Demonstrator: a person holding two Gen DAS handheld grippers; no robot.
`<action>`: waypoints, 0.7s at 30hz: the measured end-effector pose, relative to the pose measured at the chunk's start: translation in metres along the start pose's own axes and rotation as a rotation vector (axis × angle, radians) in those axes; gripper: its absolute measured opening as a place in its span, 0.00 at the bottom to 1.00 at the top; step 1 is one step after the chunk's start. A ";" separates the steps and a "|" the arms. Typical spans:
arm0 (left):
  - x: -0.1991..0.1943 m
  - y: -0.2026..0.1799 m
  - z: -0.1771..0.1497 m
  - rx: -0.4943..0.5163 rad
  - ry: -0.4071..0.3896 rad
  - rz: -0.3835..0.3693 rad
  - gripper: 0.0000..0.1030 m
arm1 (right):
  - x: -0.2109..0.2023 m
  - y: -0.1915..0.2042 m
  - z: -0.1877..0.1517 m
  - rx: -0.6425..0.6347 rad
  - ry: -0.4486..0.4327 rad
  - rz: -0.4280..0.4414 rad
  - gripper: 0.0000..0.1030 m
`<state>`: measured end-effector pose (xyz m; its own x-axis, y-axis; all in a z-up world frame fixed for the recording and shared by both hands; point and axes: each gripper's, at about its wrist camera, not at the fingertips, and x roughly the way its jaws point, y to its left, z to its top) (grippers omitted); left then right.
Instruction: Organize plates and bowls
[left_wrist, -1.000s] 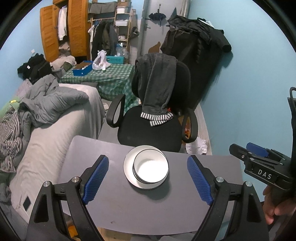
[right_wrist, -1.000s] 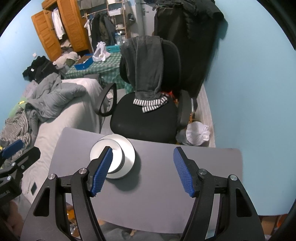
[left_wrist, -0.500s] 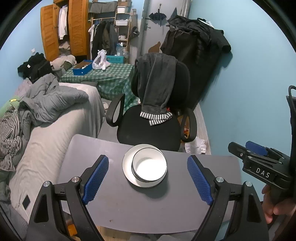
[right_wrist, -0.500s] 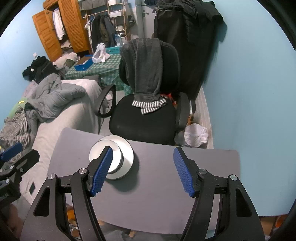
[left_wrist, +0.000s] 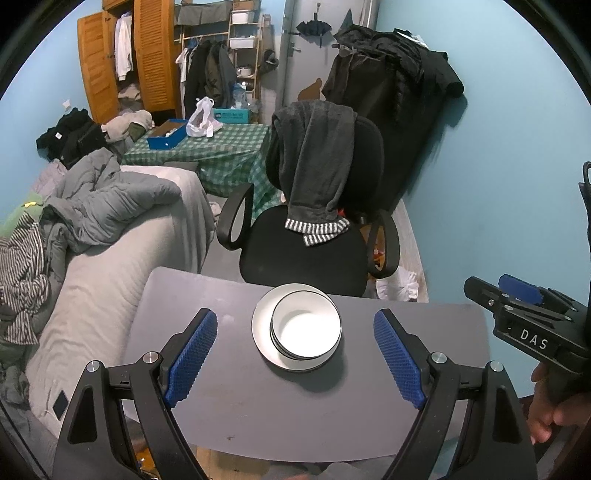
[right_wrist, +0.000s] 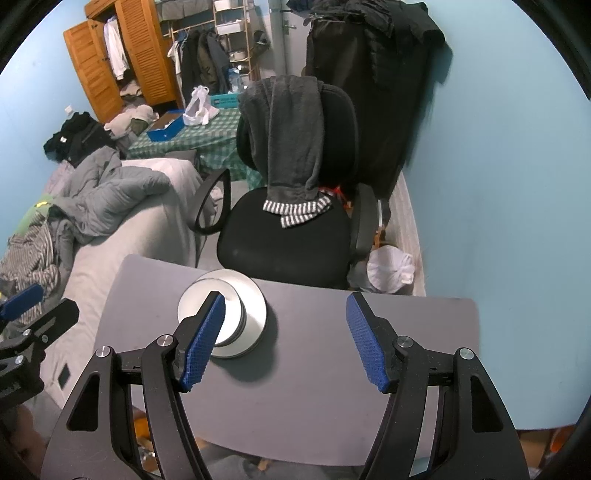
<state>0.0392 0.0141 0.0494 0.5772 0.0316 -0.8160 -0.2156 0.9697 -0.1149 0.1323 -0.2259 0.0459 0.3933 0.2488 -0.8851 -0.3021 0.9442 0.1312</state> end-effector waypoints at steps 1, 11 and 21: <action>0.000 0.000 0.000 -0.001 -0.001 0.000 0.85 | 0.000 0.000 0.000 0.000 0.001 0.000 0.65; 0.001 0.000 0.000 -0.005 0.009 0.001 0.85 | 0.000 -0.001 0.000 -0.003 0.000 -0.001 0.65; 0.006 -0.002 0.002 -0.014 0.025 -0.011 0.85 | 0.001 -0.005 0.003 -0.006 0.007 -0.007 0.65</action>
<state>0.0443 0.0130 0.0457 0.5596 0.0149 -0.8287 -0.2208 0.9664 -0.1317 0.1363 -0.2297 0.0457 0.3898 0.2406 -0.8889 -0.3044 0.9447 0.1222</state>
